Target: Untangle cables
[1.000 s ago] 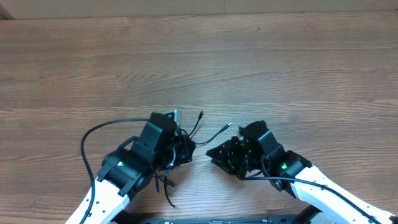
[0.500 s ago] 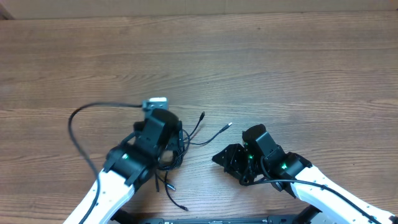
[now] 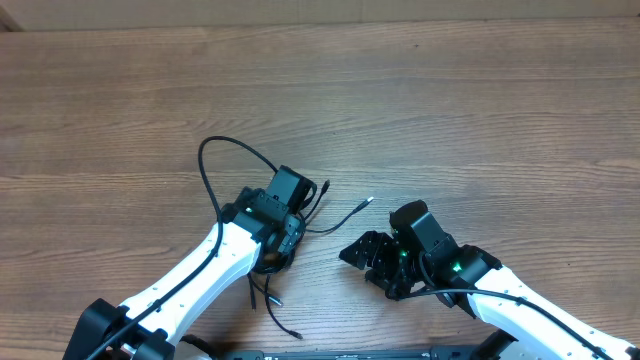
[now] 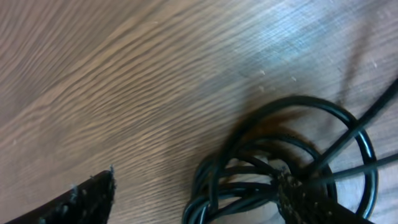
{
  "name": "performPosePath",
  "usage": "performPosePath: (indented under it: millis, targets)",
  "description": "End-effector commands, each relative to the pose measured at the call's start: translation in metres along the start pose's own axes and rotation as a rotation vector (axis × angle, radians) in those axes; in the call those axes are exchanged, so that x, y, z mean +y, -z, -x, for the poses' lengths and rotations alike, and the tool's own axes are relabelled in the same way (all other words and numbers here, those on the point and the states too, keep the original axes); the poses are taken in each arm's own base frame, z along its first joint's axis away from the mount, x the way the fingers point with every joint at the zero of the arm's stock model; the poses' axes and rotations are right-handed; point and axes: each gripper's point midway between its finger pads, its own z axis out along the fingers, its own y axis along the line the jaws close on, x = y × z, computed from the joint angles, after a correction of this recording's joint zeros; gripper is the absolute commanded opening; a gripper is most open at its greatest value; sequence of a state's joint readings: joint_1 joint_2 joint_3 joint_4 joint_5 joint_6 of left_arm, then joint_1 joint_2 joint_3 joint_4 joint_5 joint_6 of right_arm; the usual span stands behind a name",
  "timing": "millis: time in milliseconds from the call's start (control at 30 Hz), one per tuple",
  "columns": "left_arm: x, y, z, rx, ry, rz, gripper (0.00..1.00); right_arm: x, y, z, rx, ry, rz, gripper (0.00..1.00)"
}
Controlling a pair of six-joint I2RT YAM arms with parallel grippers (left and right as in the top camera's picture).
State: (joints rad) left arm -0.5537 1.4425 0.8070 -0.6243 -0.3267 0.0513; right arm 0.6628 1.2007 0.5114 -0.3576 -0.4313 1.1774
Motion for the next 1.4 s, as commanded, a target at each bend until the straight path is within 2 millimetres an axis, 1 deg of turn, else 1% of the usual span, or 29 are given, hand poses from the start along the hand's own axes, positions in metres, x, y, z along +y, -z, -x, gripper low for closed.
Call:
performPosePath:
  millis: [0,67,133,167,267,400,433,467,500,533,567,667,767,867,1033,1067,1100,1133,1167,1200,1267,1300,1367]
  targets:
    - [-0.025,0.004,0.005,-0.026,-0.161,-0.154,0.91,0.005,0.001,0.006,-0.033,0.019,0.004,0.72]
    - [-0.048,0.008,0.005,-0.046,-0.236,-0.287,0.97,0.005,0.001,0.008,-0.046,0.019,-0.001,0.73]
    - [-0.058,0.008,0.003,-0.049,-0.267,-0.346,0.99,0.004,0.002,0.009,-0.050,0.019,-0.002,0.75]
    - [-0.060,0.006,0.002,-0.043,-0.276,-0.353,0.99,0.004,0.002,0.009,-0.050,0.019,-0.002,0.75]
    - [-0.061,-0.006,-0.005,0.006,-0.291,-0.341,0.97,0.004,0.002,0.008,-0.049,0.019,-0.002,0.76]
    - [-0.058,-0.027,-0.020,0.097,-0.308,-0.301,0.84,0.004,0.002,0.009,-0.050,0.019,-0.002,0.77]
    - [-0.058,-0.032,-0.024,0.120,-0.313,-0.291,0.78,0.004,0.002,0.009,-0.050,0.019,-0.002,0.77]
    - [-0.058,-0.036,-0.027,0.136,-0.317,-0.287,0.68,0.004,0.002,0.009,-0.050,0.019,-0.002,0.78]
    - [-0.059,-0.039,-0.029,0.149,-0.319,-0.290,0.53,0.004,0.002,0.009,-0.050,0.019,-0.002,0.78]
    - [-0.060,-0.042,-0.030,0.155,-0.320,-0.292,0.30,0.004,0.002,0.009,-0.050,0.019,-0.002,0.79]
    - [-0.062,-0.043,-0.031,0.161,-0.317,-0.296,0.04,0.004,0.002,0.009,-0.052,0.019,-0.003,0.79]
    - [-0.060,-0.043,-0.027,0.153,-0.262,-0.285,0.04,0.003,0.002,0.011,-0.064,0.019,-0.007,0.79]
    - [-0.057,-0.039,-0.014,0.125,-0.168,-0.265,0.04,0.003,0.002,0.011,-0.064,0.019,-0.007,0.79]
    - [-0.045,-0.030,0.008,0.084,0.012,-0.214,0.04,0.003,0.002,0.011,-0.063,0.019,-0.007,0.79]
    - [-0.028,-0.001,0.062,-0.031,0.358,-0.222,0.04,0.003,0.002,0.011,-0.063,0.019,-0.007,0.79]
    - [-0.025,0.004,0.070,-0.051,0.409,-0.227,0.05,0.003,0.002,0.011,-0.063,0.018,-0.008,0.79]
    - [-0.021,0.009,0.079,-0.072,0.452,-0.230,0.18,0.003,0.002,0.011,-0.062,0.018,-0.009,0.79]
    - [-0.017,0.014,0.086,-0.090,0.475,-0.232,0.45,0.002,0.002,0.010,-0.062,0.016,-0.011,0.79]
    - [-0.015,0.016,0.091,-0.103,0.479,-0.233,0.83,0.002,0.002,0.010,-0.061,0.015,-0.014,0.79]
    - [-0.013,0.019,0.095,-0.112,0.481,-0.234,1.00,0.000,0.002,0.010,-0.059,0.013,-0.019,0.79]
    - [-0.015,0.020,0.093,-0.098,0.477,-0.244,1.00,-0.002,0.002,0.009,-0.057,0.010,-0.026,0.80]
    - [-0.017,0.019,0.087,-0.072,0.471,-0.245,1.00,-0.002,0.002,0.009,-0.056,0.011,-0.030,0.80]
    - [-0.018,0.018,0.066,0.009,0.452,-0.225,1.00,-0.002,0.002,0.009,-0.055,0.035,-0.030,0.80]
